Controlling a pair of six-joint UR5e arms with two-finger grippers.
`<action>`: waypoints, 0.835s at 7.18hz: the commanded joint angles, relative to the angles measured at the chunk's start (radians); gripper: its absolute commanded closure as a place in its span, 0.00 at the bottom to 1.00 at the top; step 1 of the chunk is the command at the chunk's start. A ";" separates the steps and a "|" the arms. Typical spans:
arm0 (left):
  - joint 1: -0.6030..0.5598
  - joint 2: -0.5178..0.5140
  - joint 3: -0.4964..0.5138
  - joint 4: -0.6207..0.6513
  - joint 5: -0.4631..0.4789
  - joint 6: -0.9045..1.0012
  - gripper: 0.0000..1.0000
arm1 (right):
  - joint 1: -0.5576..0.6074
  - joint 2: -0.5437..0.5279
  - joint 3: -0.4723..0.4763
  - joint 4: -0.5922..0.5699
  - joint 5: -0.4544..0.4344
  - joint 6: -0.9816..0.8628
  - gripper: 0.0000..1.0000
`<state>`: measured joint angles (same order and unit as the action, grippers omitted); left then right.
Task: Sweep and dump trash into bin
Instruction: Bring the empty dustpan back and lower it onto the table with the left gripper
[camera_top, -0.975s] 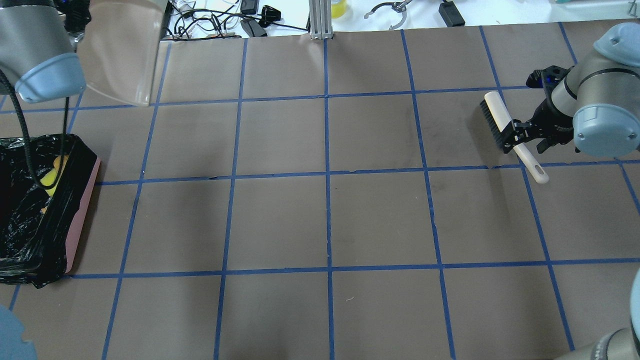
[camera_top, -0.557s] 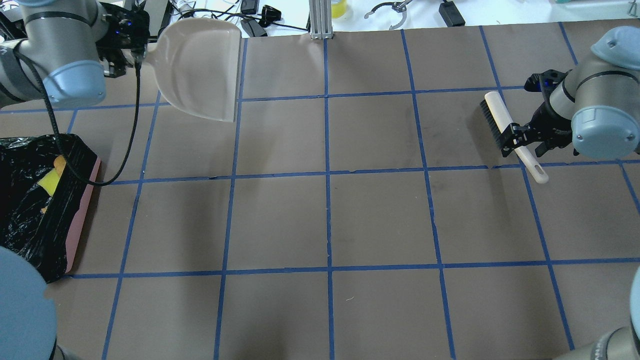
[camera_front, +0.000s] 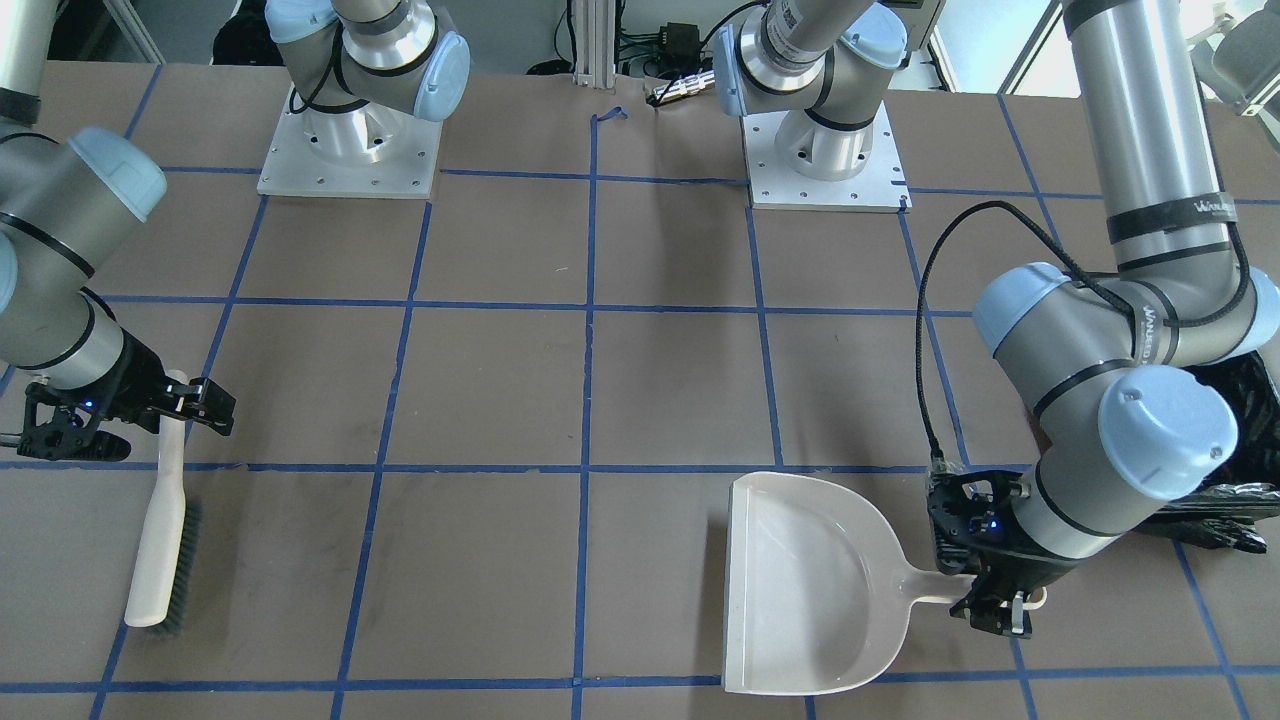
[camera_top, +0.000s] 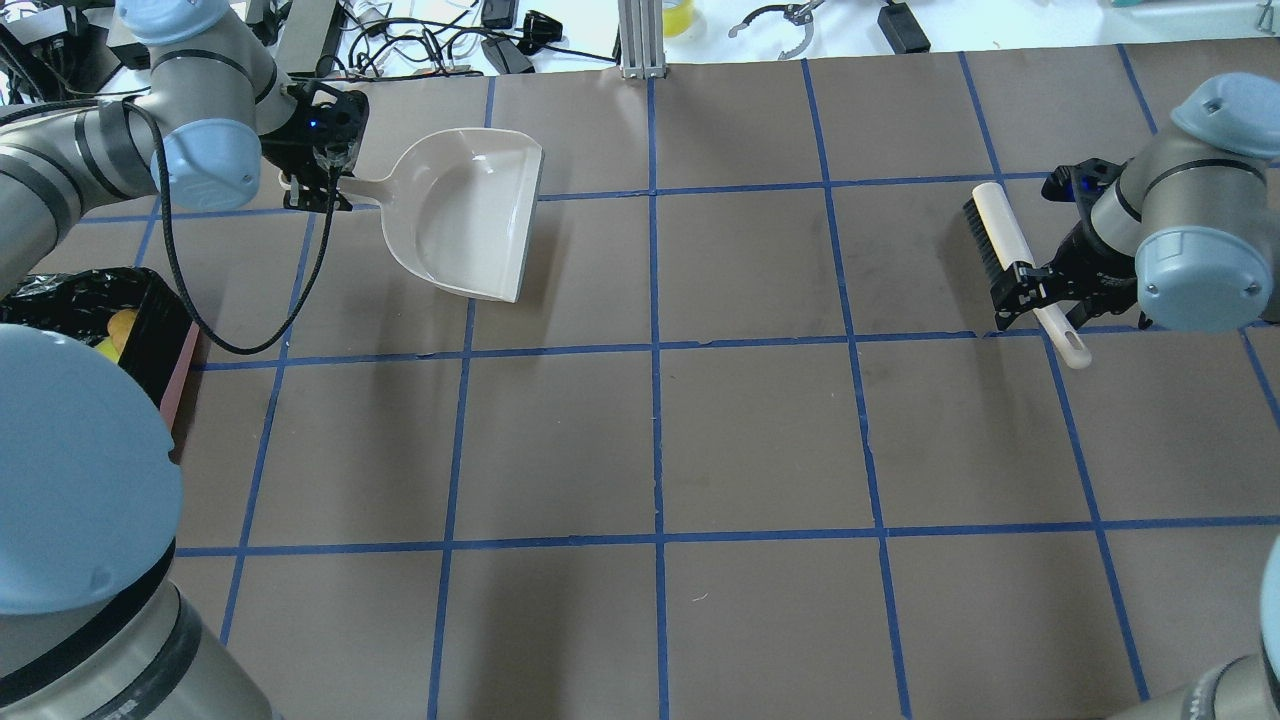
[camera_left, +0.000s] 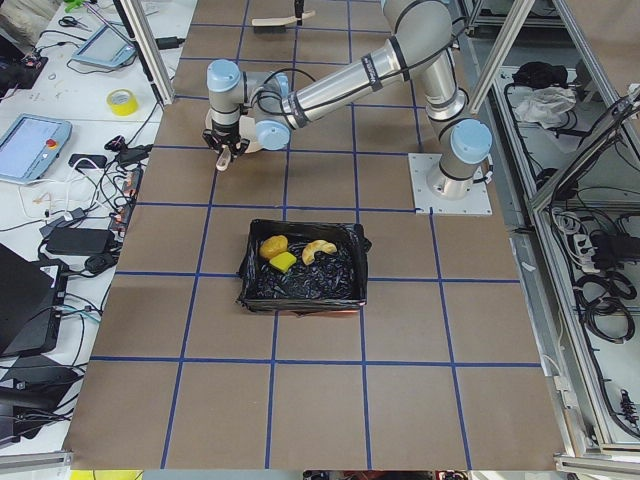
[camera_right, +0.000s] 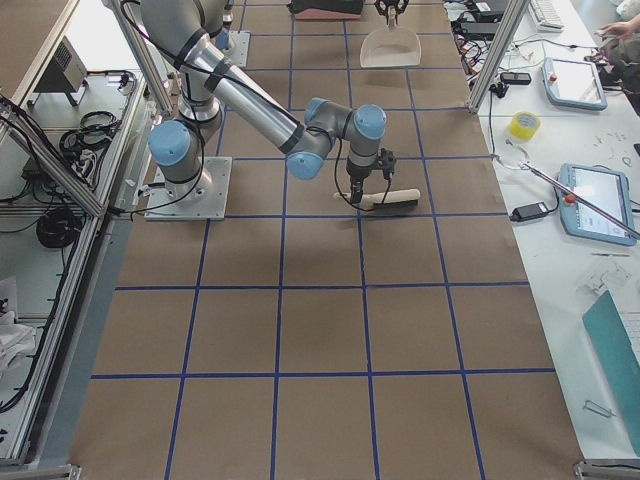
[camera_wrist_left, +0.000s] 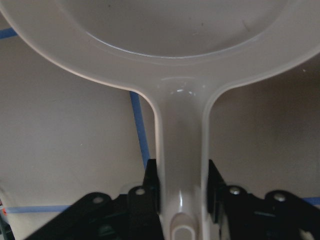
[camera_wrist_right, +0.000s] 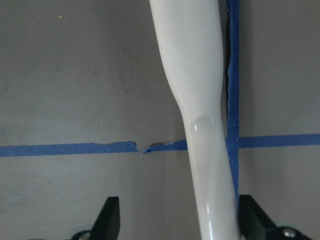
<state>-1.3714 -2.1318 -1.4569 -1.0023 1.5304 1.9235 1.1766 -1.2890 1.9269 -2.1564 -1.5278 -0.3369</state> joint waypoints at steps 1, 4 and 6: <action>0.000 -0.034 0.009 -0.029 0.020 -0.009 1.00 | 0.001 -0.006 0.001 0.000 0.030 0.038 0.12; 0.000 -0.043 -0.005 -0.029 0.050 -0.018 1.00 | 0.008 -0.018 -0.038 0.030 0.024 0.041 0.02; -0.002 -0.049 -0.017 -0.021 0.051 -0.034 1.00 | 0.024 -0.050 -0.179 0.265 0.018 0.044 0.01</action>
<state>-1.3718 -2.1772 -1.4657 -1.0291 1.5800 1.8978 1.1905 -1.3187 1.8308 -2.0287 -1.5030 -0.2939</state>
